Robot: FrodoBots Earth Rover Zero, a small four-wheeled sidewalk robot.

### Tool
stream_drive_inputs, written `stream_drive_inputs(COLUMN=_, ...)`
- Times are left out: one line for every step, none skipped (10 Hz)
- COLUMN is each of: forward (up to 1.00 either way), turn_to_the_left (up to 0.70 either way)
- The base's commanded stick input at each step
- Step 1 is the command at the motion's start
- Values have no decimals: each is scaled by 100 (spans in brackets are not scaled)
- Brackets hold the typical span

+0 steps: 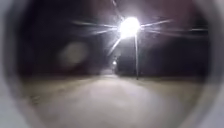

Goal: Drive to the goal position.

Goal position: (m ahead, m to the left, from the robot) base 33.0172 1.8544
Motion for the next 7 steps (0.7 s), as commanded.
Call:
stream_drive_inputs(forward=85, turn_to_the_left=10)
stream_drive_inputs(forward=85, turn_to_the_left=10)
stream_drive_inputs(forward=85, turn_to_the_left=11)
stream_drive_inputs(forward=85, turn_to_the_left=11)
stream_drive_inputs(forward=85, turn_to_the_left=7)
stream_drive_inputs(forward=85, turn_to_the_left=2)
stream_drive_inputs(forward=85, turn_to_the_left=-1)
